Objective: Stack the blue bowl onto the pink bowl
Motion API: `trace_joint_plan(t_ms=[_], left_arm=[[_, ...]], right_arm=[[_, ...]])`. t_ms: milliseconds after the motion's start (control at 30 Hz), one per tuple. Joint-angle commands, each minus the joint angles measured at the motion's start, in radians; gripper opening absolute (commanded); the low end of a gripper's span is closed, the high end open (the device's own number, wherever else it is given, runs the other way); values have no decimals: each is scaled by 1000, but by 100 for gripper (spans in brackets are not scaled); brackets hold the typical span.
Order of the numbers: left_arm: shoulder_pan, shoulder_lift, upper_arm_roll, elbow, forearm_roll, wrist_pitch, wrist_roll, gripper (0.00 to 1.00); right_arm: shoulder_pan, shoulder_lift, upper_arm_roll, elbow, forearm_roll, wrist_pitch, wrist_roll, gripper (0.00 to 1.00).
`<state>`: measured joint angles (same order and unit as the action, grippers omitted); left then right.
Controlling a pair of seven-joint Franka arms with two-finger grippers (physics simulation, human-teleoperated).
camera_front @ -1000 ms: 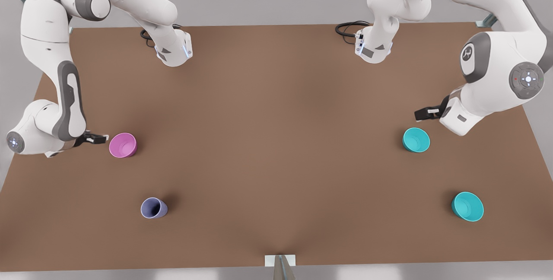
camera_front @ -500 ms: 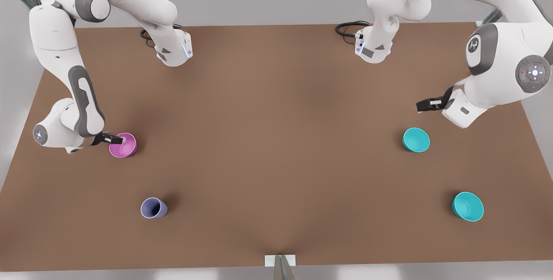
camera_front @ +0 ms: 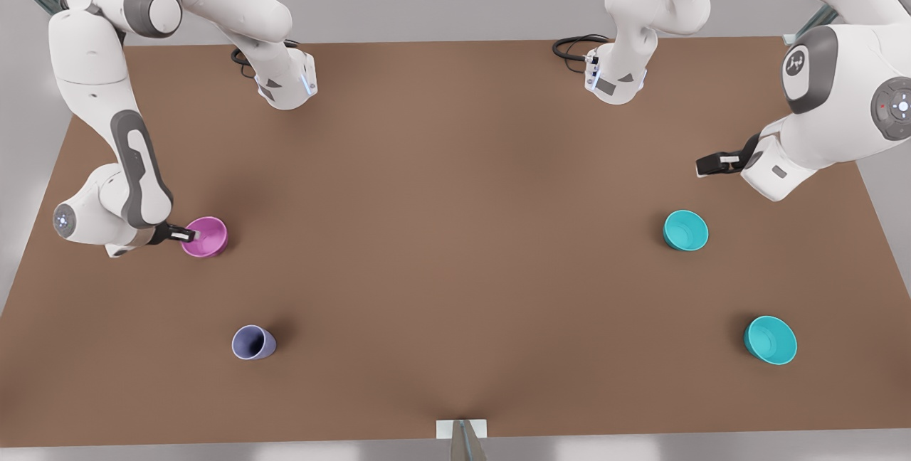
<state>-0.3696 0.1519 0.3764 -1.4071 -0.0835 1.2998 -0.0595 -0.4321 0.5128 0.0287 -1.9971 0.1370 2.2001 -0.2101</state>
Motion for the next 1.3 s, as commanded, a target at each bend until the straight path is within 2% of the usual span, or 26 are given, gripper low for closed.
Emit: trace_joint_plan(t_ms=[0,67,100,200,267,300,400,467,567,700,800,933,967,1000,1033,1067,1133,1233,1267], left_arm=[[0,-3,2,0,1,-31,64,100],[0,-3,3,2,1,-48,64,100],[0,-3,2,0,-4,-56,64,100],[-2,34,-7,65,-4,-106,32,100],[1,43,-2,88,-30,-122,24,100],[1,43,-2,88,-32,-117,99,100],[3,57,4,88,-22,-117,165,100],[3,78,6,88,-21,-108,165,100],[3,80,7,89,-25,-108,167,100],[3,83,6,76,-28,-108,167,100],[4,100,7,79,-25,-88,168,100],[161,230,9,73,-148,-10,240,100],[193,196,12,-112,-147,186,331,100],[230,199,10,-222,-145,352,455,100],[251,219,10,-274,-145,461,561,100],[253,221,10,-358,-145,590,613,100],[304,256,10,-431,-150,733,707,100],[314,271,10,-444,-186,806,716,100],[316,284,10,-446,-222,809,716,100]], right_arm=[[6,-2,2,0,-5,-2,-46,21],[10,-28,26,1,-5,-48,-45,21],[10,-54,68,3,3,-100,-34,21],[27,-88,263,18,65,-204,190,21],[30,-77,444,18,144,-191,443,21],[102,-54,494,29,154,-126,599,21],[354,49,494,162,299,13,896,21],[513,173,490,293,300,142,1077,21],[729,279,378,451,296,205,1265,21],[889,411,289,653,286,216,1396,21],[955,469,235,732,288,210,1407,21],[1001,501,186,741,286,219,1407,21],[1001,503,186,741,286,219,1407,21],[1001,506,188,747,286,217,1405,31],[1001,506,188,747,286,216,1405,96],[1001,506,188,747,286,216,1405,100],[1001,497,188,747,286,213,1404,100],[987,432,191,744,302,179,1402,100],[955,391,191,736,297,103,1399,100]])
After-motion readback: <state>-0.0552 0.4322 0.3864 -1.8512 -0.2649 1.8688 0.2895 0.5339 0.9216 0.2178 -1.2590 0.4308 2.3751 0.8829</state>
